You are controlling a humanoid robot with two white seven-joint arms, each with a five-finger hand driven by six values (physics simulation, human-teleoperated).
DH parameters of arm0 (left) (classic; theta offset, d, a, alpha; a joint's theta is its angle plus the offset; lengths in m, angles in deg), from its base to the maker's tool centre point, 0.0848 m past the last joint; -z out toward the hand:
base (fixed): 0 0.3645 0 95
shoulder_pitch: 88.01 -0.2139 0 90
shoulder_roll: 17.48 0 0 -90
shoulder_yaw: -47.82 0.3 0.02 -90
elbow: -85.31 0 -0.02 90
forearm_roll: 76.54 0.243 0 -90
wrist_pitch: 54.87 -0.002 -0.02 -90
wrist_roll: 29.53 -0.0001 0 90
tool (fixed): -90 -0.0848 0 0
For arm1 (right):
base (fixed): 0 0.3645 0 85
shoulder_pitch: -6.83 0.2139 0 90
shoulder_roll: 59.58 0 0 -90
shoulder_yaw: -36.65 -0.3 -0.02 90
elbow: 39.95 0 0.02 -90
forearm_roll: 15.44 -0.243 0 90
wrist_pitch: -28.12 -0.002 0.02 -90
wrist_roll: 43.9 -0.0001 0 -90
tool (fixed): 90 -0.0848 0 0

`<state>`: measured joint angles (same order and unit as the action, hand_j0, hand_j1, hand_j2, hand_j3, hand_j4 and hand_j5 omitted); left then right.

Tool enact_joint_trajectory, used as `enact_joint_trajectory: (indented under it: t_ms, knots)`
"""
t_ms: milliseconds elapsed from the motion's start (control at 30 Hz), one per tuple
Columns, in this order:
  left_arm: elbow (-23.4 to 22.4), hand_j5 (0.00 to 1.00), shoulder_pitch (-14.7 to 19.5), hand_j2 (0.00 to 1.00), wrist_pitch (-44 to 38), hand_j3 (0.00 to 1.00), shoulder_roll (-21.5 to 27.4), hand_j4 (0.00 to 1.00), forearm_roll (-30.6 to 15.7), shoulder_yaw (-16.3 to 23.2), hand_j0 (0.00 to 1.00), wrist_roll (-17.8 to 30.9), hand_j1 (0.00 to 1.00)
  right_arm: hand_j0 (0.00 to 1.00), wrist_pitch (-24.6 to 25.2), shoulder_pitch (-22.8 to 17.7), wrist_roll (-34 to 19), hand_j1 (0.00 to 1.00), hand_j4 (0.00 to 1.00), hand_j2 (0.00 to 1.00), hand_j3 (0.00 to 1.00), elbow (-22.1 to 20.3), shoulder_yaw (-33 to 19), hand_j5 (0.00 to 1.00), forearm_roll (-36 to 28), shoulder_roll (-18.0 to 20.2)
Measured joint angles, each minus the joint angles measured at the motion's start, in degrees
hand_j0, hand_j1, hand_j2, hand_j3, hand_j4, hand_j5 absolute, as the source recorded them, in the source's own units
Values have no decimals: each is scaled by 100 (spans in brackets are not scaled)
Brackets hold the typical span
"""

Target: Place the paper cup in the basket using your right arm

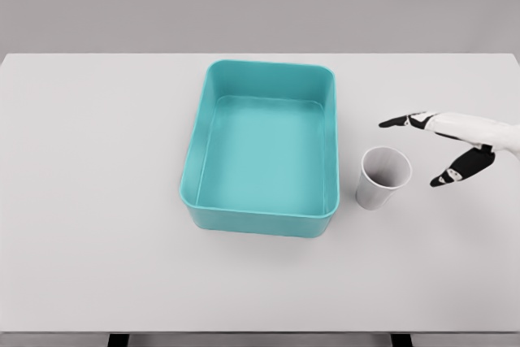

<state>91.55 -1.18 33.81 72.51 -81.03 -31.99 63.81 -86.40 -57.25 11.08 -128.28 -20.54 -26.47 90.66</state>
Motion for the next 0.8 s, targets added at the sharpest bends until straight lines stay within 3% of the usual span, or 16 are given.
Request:
enact_joint_trajectory:
  t_ms: [800]
  knots:
    - [0, 100, 0, 100, 0, 100, 0, 100, 0, 0, 100, 0, 100, 100, -56, 0, 0, 100, 100, 100, 100, -146, 233, 100, 6, -129]
